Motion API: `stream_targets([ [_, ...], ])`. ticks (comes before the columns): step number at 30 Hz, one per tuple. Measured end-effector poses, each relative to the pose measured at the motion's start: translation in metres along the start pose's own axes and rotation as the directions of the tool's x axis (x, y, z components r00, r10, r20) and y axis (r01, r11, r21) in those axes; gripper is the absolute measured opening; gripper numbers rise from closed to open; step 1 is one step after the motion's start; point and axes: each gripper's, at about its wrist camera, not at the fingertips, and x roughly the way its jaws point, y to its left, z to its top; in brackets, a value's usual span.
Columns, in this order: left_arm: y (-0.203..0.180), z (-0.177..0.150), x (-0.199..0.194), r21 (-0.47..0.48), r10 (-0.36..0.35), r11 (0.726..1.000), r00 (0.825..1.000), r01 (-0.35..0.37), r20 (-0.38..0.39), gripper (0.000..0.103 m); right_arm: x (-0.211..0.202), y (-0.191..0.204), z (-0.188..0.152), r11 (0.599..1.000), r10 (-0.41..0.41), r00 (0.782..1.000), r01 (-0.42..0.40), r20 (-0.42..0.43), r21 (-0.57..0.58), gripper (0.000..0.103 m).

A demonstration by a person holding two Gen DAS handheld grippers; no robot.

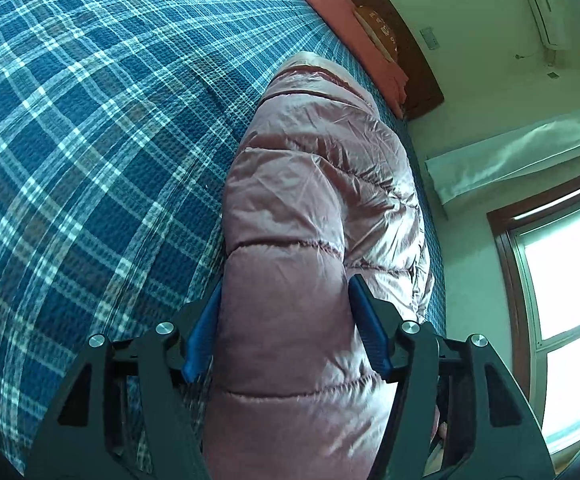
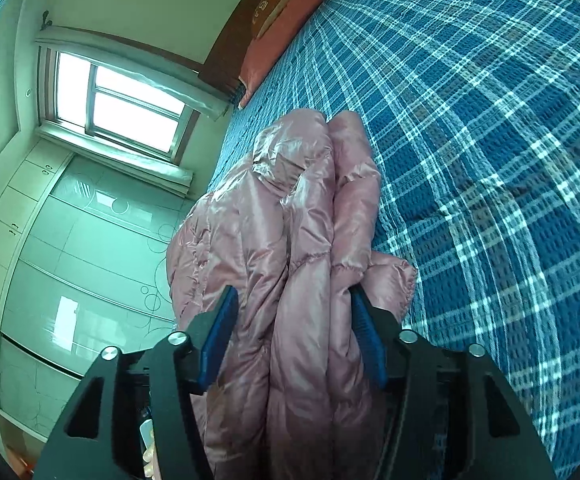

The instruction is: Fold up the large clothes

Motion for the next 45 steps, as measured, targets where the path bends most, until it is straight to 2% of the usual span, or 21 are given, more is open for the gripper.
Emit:
stream_targets([
  [6, 0.000, -0.025, -0.021, 0.000, 0.019, 1.000, 1.000, -0.019, 0.024, 0.072, -0.027, -0.002, -0.033, 1.000, 0.003, 1.000, -0.003, 0.002, 0.003, 0.067],
  [9, 0.002, -0.038, -0.026, 0.002, 0.014, 1.000, 1.000, -0.014, 0.022, 0.072, -0.031, -0.007, -0.048, 1.000, -0.015, 1.000, 0.015, -0.006, 0.009, 0.067],
  [10, 0.002, -0.041, -0.026, 0.014, 0.022, 1.000, 0.999, -0.022, 0.024, 0.070, -0.030, -0.011, -0.051, 1.000, -0.013, 1.000, 0.013, -0.011, 0.024, 0.067],
  [11, 0.002, -0.043, -0.025, 0.027, 0.030, 0.999, 0.999, -0.031, 0.025, 0.061, -0.028, -0.015, -0.054, 0.999, -0.006, 1.000, 0.007, -0.019, 0.044, 0.066],
  [12, 0.002, -0.046, -0.023, 0.035, 0.032, 0.999, 0.999, -0.032, 0.020, 0.055, -0.027, -0.018, -0.056, 0.998, -0.004, 1.000, 0.005, -0.021, 0.055, 0.058],
  [15, 0.000, -0.048, -0.022, 0.056, 0.042, 0.997, 0.999, -0.043, 0.026, 0.048, -0.024, -0.023, -0.060, 0.997, -0.001, 0.999, 0.004, -0.035, 0.077, 0.045],
  [18, -0.001, -0.049, -0.022, 0.063, 0.048, 0.997, 0.998, -0.050, 0.029, 0.047, -0.026, -0.024, -0.064, 0.997, -0.012, 0.999, 0.014, -0.030, 0.075, 0.043],
  [23, -0.005, -0.054, -0.030, 0.059, 0.077, 0.995, 0.996, -0.080, 0.050, 0.056, -0.030, -0.011, -0.063, 0.996, -0.016, 1.000, 0.017, -0.010, 0.085, 0.047],
  [27, -0.007, -0.061, -0.045, 0.060, 0.100, 0.993, 0.993, -0.104, 0.057, 0.064, -0.050, -0.006, -0.068, 0.995, -0.013, 1.000, 0.012, 0.008, 0.097, 0.049],
  [37, -0.011, -0.090, -0.076, 0.141, 0.198, 0.967, 0.975, -0.211, 0.098, 0.066, -0.104, 0.007, -0.106, 0.997, -0.041, 0.999, 0.038, 0.034, 0.063, 0.049],
  [39, -0.012, -0.097, -0.080, 0.157, 0.220, 0.959, 0.969, -0.235, 0.107, 0.066, -0.113, 0.008, -0.116, 0.997, -0.054, 0.998, 0.052, 0.040, 0.058, 0.053],
  [45, -0.017, -0.119, -0.095, 0.224, 0.292, 0.920, 0.944, -0.321, 0.151, 0.066, -0.138, 0.028, -0.151, 0.986, -0.159, 0.985, 0.161, 0.059, -0.035, 0.056],
])
